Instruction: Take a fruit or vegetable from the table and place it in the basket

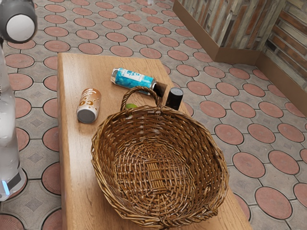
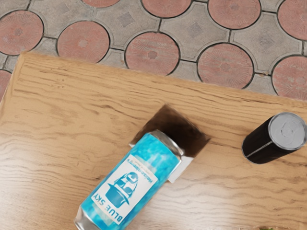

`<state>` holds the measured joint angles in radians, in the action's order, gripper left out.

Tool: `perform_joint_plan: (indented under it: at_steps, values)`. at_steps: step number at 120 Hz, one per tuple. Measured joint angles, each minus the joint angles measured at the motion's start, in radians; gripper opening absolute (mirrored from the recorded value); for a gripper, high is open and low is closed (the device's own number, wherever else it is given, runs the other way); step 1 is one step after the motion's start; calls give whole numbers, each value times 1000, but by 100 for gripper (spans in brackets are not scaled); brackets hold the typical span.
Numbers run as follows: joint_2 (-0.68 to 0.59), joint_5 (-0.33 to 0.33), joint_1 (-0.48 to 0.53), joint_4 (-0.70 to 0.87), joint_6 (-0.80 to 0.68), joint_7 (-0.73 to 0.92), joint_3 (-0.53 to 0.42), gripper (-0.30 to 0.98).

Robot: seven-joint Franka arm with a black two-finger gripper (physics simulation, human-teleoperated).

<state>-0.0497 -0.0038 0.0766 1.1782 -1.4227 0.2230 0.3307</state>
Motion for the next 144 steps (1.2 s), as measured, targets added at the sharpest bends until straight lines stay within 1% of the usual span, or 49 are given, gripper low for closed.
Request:
perform_joint_plan:
  at_steps: [4,10,16,23,30,41,47,53,55,57,60,65,68,72,80,88,95,104,111,129,144]
  values:
    - [70,0,0,-13,1,4,-41,67]
    - [154,1,-36,-23,-9,9,-74,67]
    - [193,4,-73,-26,-25,15,-87,67]
    - [234,7,-68,-25,-45,21,-93,67]
    - [248,2,-71,-23,-50,27,-101,67]
    - [233,-2,-130,-23,-13,25,-119,67]
    - [205,2,-138,-23,14,32,-114,67]
    - [179,5,-120,-5,43,67,-84,67]
    - [159,5,-108,31,48,80,-74,67]
    - [118,6,-98,103,43,93,-66,66]
    - [14,7,-84,273,14,112,-62,66]
    - [-121,10,-43,509,-40,142,-65,67]
    - [-203,12,-47,655,-88,160,-67,67]
    - [-280,14,-54,802,-155,184,-68,67]
    - [-342,11,-60,959,-266,221,-69,67]
    - [-358,13,-61,1041,-349,253,-70,67]
    - [-318,38,-60,1063,-418,281,-60,67]
    - [-211,74,-60,1032,-508,319,-29,67]
    - [-172,91,-70,1016,-560,347,-22,67]
    - [-158,105,-128,1014,-636,408,-22,67]
    - [-174,98,-141,1008,-601,447,-27,67]
